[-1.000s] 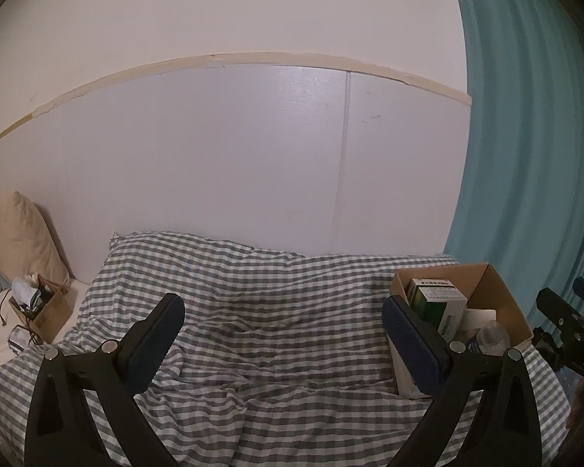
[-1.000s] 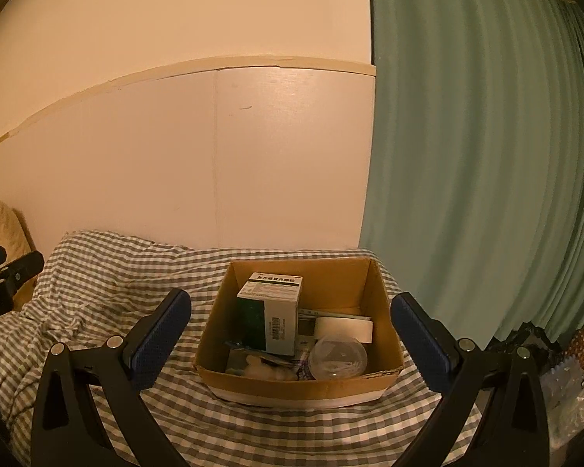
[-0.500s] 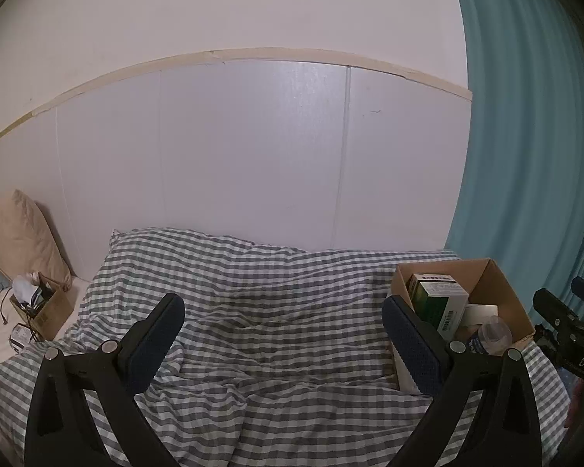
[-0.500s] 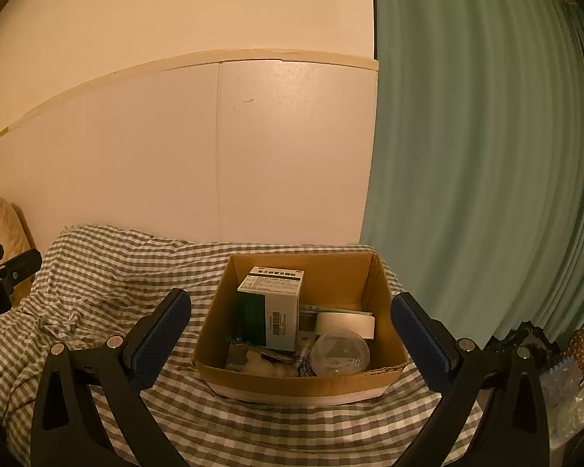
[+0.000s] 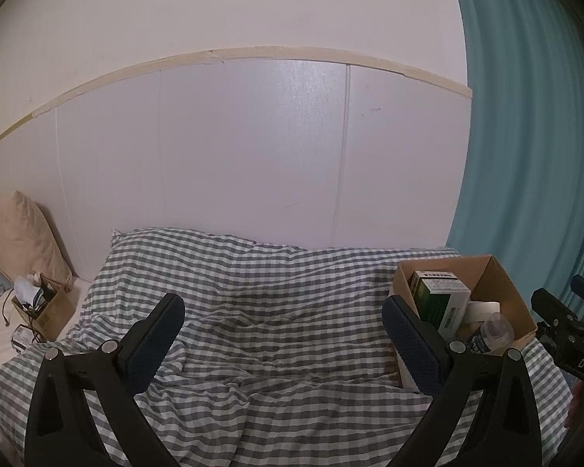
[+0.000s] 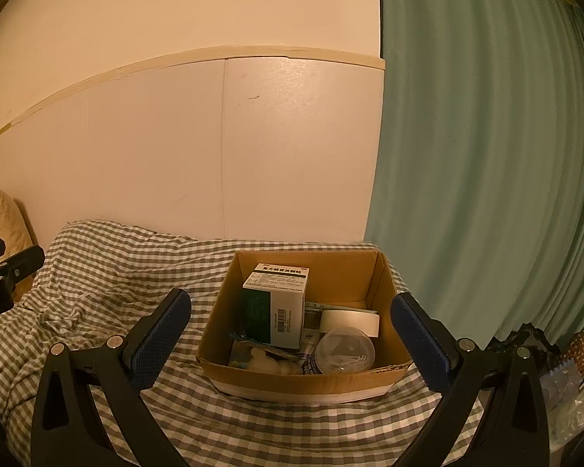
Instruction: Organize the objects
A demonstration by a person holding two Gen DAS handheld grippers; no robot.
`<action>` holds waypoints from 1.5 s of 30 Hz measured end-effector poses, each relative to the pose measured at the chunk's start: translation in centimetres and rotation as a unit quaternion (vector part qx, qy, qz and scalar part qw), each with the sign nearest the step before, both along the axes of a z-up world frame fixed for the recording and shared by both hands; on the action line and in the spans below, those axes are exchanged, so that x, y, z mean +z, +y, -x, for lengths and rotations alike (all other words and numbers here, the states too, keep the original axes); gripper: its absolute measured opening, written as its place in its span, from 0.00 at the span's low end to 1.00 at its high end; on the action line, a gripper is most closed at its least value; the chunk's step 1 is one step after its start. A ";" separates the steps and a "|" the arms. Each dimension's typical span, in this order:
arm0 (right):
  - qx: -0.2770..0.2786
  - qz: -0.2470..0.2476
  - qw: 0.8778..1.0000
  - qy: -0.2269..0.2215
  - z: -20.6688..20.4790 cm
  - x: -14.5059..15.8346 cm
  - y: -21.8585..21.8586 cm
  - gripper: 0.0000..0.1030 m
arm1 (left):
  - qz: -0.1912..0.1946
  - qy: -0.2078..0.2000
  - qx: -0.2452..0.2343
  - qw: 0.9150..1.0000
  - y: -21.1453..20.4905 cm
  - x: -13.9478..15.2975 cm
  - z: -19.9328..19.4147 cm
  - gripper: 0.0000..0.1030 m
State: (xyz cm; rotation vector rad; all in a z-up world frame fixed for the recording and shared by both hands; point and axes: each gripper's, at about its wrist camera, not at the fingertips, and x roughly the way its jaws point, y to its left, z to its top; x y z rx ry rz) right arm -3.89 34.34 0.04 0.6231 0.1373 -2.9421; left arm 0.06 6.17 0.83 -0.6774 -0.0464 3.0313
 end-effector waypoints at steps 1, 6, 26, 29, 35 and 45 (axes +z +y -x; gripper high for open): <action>0.000 0.001 1.000 -0.001 0.0 0.0 0.0 1.00 | 0.000 0.000 0.000 1.000 0.0 0.0 0.0 1.00; -0.001 0.002 1.000 -0.005 0.2 -0.2 0.0 1.00 | 0.002 0.000 0.001 1.000 0.0 0.0 0.0 1.00; 0.001 -0.002 1.000 -0.015 0.4 -0.8 0.0 1.00 | 0.008 0.002 0.006 1.000 0.2 -0.1 0.0 1.00; 0.002 -0.002 1.000 -0.015 0.4 -0.8 0.0 1.00 | 0.010 0.004 0.005 1.000 0.3 -0.1 -0.1 1.00; 0.003 -0.002 1.000 -0.017 0.4 -0.9 0.1 1.00 | 0.013 0.003 0.005 1.000 0.4 -0.1 -0.1 1.00; 0.005 -0.005 1.000 -0.022 0.6 -1.1 0.1 1.00 | 0.017 0.001 0.006 1.000 0.4 -0.2 0.1 1.00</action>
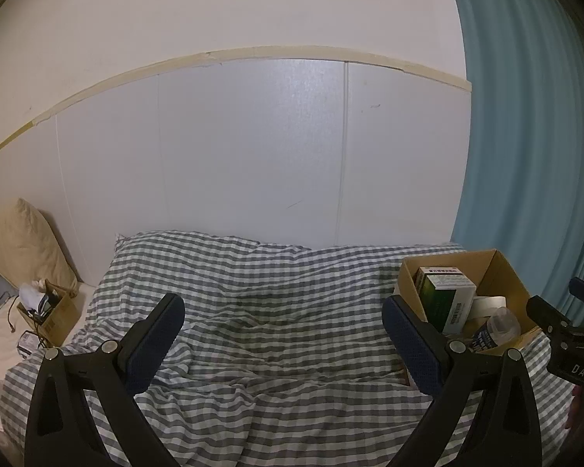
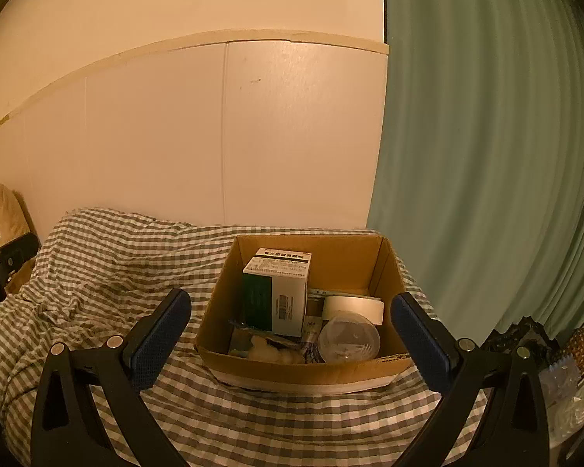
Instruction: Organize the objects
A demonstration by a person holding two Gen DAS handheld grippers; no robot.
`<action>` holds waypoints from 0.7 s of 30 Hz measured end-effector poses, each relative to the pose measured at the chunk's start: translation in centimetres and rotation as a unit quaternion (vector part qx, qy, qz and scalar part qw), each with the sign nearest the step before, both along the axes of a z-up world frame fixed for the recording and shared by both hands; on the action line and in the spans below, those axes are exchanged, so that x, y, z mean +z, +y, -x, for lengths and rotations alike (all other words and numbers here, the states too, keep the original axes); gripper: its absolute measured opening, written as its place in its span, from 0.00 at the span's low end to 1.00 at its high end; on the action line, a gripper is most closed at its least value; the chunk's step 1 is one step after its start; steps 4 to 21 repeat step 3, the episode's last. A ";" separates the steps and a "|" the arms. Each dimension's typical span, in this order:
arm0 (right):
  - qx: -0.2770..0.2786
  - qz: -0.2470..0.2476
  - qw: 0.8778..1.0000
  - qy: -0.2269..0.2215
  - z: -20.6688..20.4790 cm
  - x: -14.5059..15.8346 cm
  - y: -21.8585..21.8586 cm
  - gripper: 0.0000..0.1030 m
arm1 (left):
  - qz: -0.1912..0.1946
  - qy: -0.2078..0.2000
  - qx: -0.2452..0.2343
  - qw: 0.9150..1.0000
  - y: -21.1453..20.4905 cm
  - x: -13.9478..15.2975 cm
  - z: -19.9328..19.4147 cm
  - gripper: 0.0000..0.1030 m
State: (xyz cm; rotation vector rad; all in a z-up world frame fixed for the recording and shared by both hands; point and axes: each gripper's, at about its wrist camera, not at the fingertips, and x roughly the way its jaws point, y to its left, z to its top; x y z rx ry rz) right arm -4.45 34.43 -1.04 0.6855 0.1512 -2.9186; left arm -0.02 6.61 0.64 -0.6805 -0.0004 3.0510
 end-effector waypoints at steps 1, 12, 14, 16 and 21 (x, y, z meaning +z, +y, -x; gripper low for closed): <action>0.000 -0.001 1.000 -0.001 0.0 -0.1 0.0 1.00 | 0.001 0.000 -0.001 1.000 -0.1 0.0 0.0 1.00; 0.001 -0.001 1.000 -0.002 0.1 -0.1 0.0 1.00 | 0.004 -0.001 -0.001 1.000 -0.1 0.0 0.1 1.00; 0.001 -0.001 1.000 -0.002 0.1 -0.1 0.0 1.00 | 0.004 -0.001 -0.001 1.000 -0.1 0.0 0.1 1.00; 0.001 -0.001 1.000 -0.002 0.1 -0.1 0.0 1.00 | 0.004 -0.001 -0.001 1.000 -0.1 0.0 0.1 1.00; 0.001 -0.001 1.000 -0.002 0.1 -0.1 0.0 1.00 | 0.004 -0.001 -0.001 1.000 -0.1 0.0 0.1 1.00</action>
